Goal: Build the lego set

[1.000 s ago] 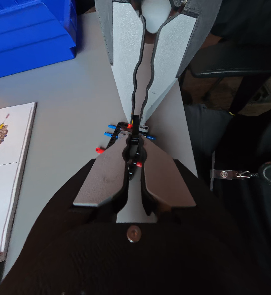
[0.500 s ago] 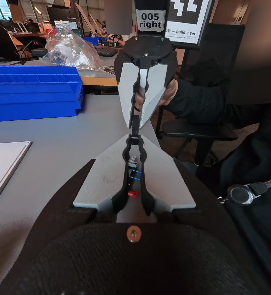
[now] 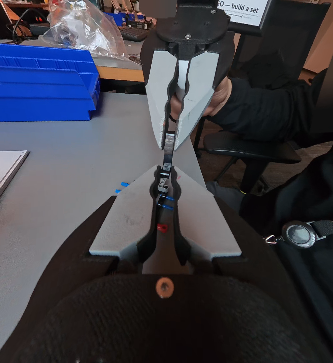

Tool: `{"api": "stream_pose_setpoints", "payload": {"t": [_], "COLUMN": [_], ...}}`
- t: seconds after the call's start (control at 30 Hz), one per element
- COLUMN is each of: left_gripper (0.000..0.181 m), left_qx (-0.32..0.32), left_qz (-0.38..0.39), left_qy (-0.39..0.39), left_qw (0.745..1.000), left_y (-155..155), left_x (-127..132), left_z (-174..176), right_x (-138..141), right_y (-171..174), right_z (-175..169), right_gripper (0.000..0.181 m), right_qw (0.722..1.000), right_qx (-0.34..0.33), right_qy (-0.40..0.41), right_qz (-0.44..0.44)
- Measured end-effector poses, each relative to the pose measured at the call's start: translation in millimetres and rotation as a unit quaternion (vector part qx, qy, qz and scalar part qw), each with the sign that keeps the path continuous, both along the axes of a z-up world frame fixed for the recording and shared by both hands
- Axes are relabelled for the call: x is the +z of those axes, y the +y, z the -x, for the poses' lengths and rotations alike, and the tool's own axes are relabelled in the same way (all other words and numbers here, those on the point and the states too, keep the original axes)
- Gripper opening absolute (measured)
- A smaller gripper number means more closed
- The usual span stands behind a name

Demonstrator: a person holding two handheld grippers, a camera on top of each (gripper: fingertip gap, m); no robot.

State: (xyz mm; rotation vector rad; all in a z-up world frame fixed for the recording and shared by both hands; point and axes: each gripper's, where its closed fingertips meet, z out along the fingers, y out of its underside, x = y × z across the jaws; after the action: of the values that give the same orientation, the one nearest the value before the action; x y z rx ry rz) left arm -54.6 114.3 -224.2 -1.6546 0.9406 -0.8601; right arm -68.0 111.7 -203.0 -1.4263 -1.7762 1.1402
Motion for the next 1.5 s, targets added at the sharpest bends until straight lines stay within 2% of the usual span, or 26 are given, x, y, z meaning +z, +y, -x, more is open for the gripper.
{"api": "stream_pose_setpoints", "payload": {"t": [0.17,0.23,0.27,0.43,0.63,0.8,1.0,1.2,1.37,1.5], "left_gripper": [0.014,0.028,0.030,0.028,0.024,0.024,0.023,0.029,0.027,0.033], "left_qx": [0.013,0.024,0.026,0.037,0.052,0.059,0.078,0.066,0.027,0.014], "left_qz": [-0.004,-0.009,-0.006,-0.004,-0.021,-0.019,-0.034,-0.020,-0.027,-0.009], "left_qy": [0.019,0.043,0.055,0.065,0.080,0.151,0.205,0.212,0.206,0.235], "left_qw": [1.000,0.999,0.998,0.997,0.995,0.987,0.975,0.975,0.978,0.972], "left_y": [-4.7,-8.6,-13.4,-36.3,-43.6,-37.9,-18.8,-0.8,5.2,13.0], "left_x": [-4.2,-8.5,-11.4,-17.6,-19.0,-37.6,-48.7,-52.1,-41.2,-51.9], "left_z": [1.2,5.3,8.9,27.5,33.8,33.1,39.9,46.1,34.7,36.3], "right_x": [-4.3,-4.9,-5.1,-13.7,-36.8,-51.7,-56.0,-64.7,-72.0,-76.0], "right_y": [-7.1,-10.7,-11.2,-1.8,1.7,10.6,7.3,8.2,11.7,15.2], "right_z": [0.2,0.7,0.7,0.1,-8.3,-15.8,-14.3,-11.1,-11.1,-11.7], "right_gripper": [0.004,0.005,0.005,0.004,0.004,0.005,0.005,0.004,0.004,0.004], "right_qw": [1.000,1.000,1.000,1.000,0.995,0.977,0.963,0.961,0.961,0.964], "right_qx": [0.014,0.021,0.021,0.008,0.001,-0.040,-0.048,-0.053,-0.054,-0.050], "right_qy": [-0.009,-0.008,-0.008,-0.019,-0.099,-0.177,-0.210,-0.211,-0.214,-0.211], "right_qz": [0.003,0.003,0.003,0.001,-0.033,-0.110,-0.162,-0.169,-0.169,-0.156]}}
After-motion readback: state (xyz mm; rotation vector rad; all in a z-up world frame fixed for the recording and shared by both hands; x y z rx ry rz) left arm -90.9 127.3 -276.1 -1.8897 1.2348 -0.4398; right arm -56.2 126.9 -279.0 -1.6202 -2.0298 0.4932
